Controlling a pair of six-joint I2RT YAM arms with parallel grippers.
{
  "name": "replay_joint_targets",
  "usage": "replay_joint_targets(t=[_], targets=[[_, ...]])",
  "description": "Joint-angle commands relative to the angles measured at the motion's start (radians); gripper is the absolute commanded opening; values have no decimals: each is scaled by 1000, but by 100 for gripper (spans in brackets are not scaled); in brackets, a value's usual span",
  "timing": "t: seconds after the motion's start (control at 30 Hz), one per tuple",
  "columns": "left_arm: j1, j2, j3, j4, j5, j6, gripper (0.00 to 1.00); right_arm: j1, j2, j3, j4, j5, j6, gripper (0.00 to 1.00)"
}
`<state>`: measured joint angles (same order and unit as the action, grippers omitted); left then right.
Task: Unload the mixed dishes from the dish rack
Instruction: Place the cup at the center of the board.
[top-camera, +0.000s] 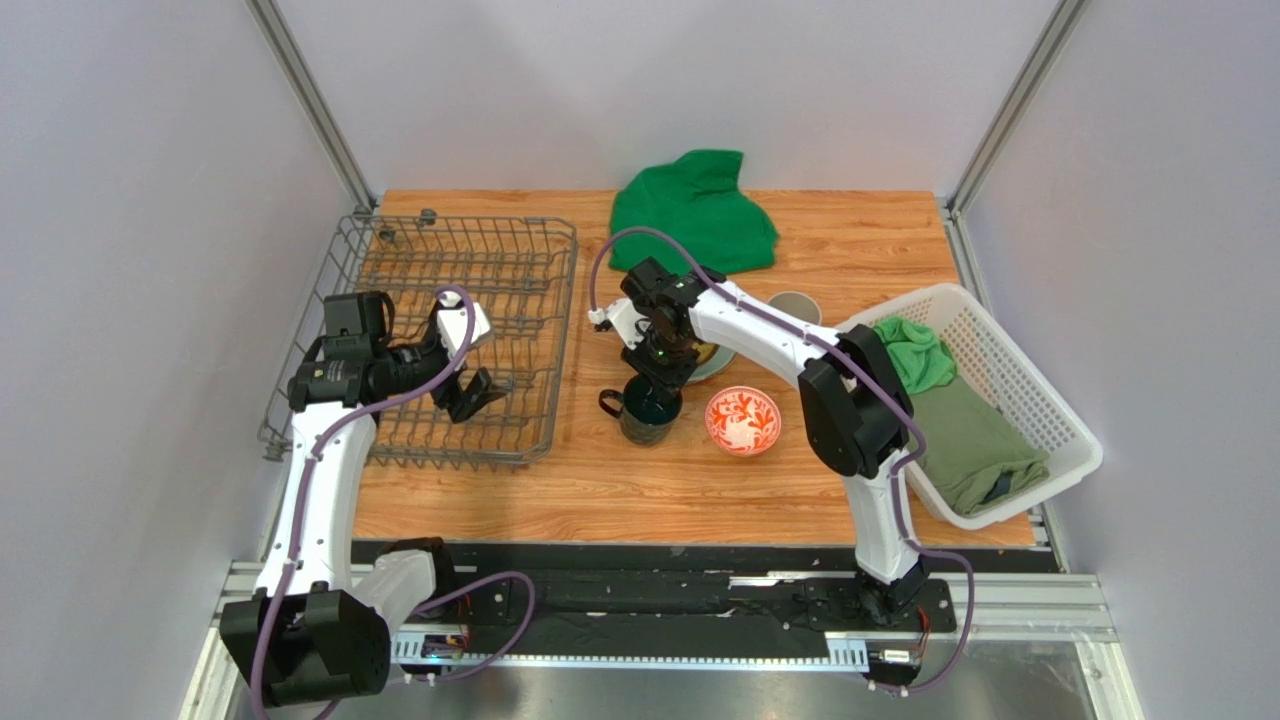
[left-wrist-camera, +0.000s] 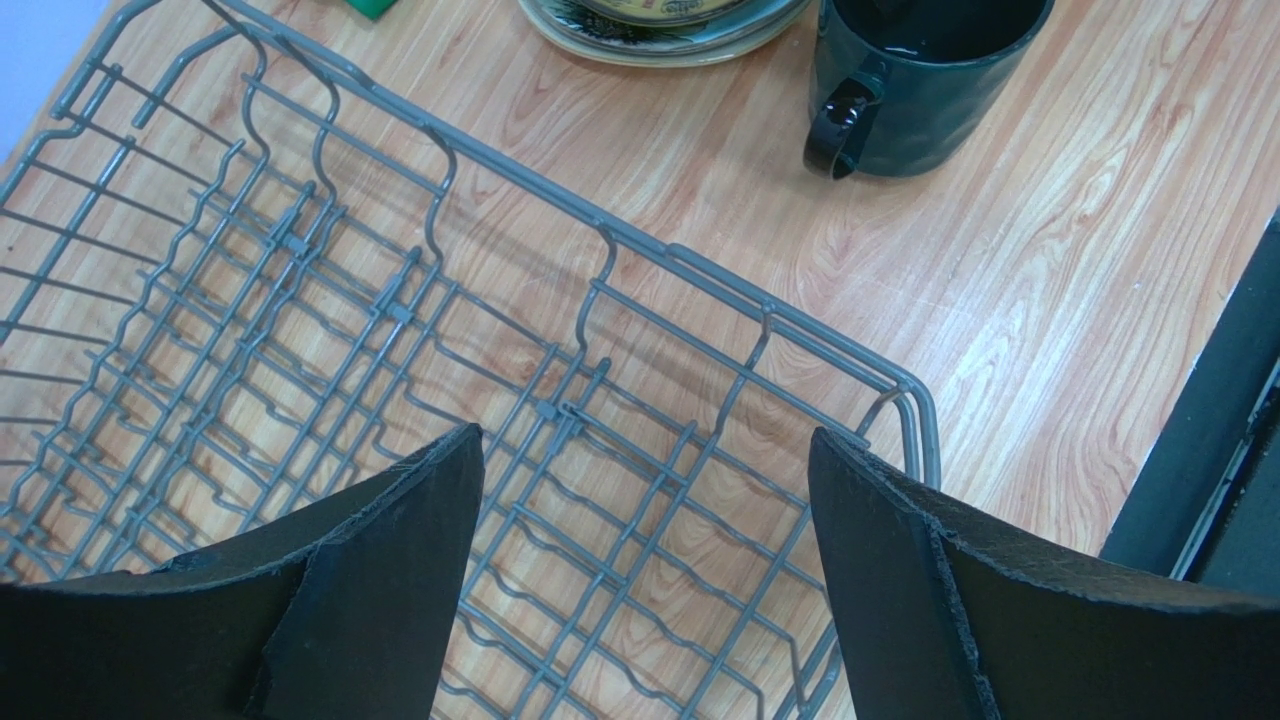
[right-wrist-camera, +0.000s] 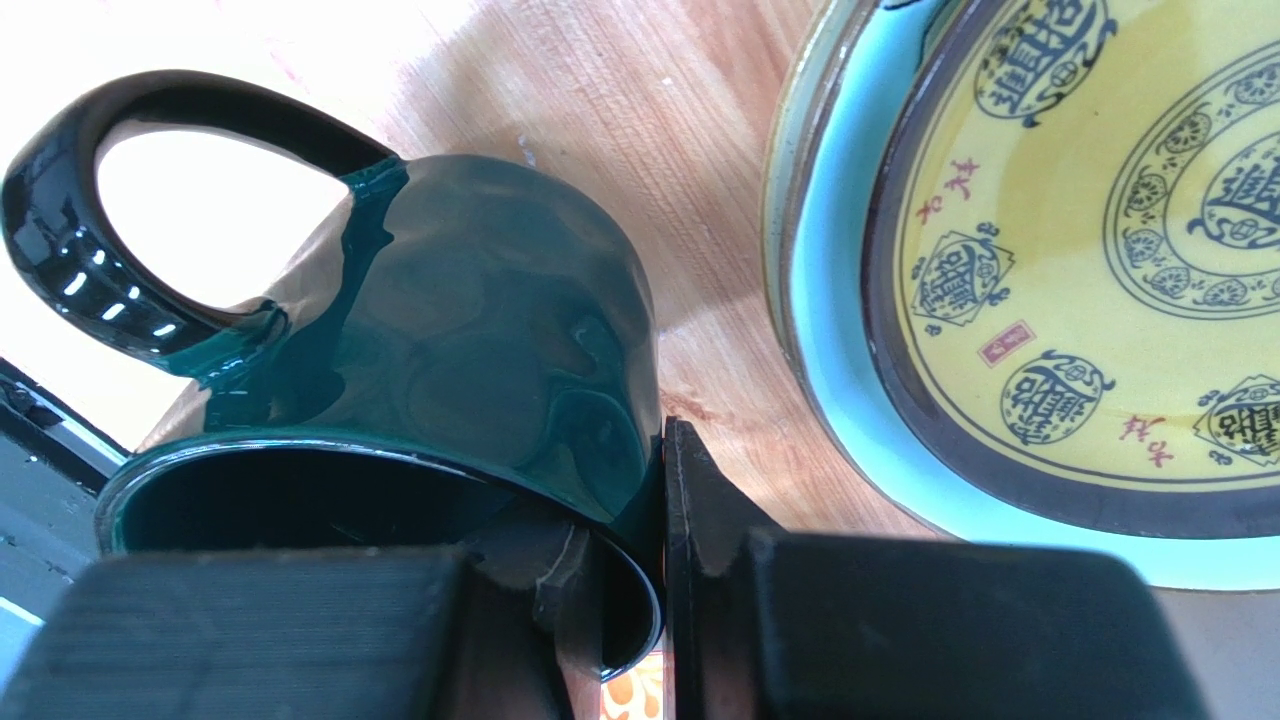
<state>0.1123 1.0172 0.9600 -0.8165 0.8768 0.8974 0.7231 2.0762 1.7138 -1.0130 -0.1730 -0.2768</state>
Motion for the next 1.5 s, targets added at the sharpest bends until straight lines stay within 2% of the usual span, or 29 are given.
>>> replay_joint_targets(t=[0.0,0.47,1.07,1.4,1.47], targets=[[-2,-8,-12,16,13,32,87,10,-28,7,16,-6,5,0],[-2,-11,-23,7,7,49,86,18,-28,-14,21,15,-2,0],[-2,-11,-29,5,2,58,86,22,-38,-40,19,21,-9,15],[-2,-9,-37,16,-1,55,86,26,-56,-39,21,35,-13,30],[-2,-8,-35,16,-1,57,86,26,-59,-40,21,38,-15,30]])
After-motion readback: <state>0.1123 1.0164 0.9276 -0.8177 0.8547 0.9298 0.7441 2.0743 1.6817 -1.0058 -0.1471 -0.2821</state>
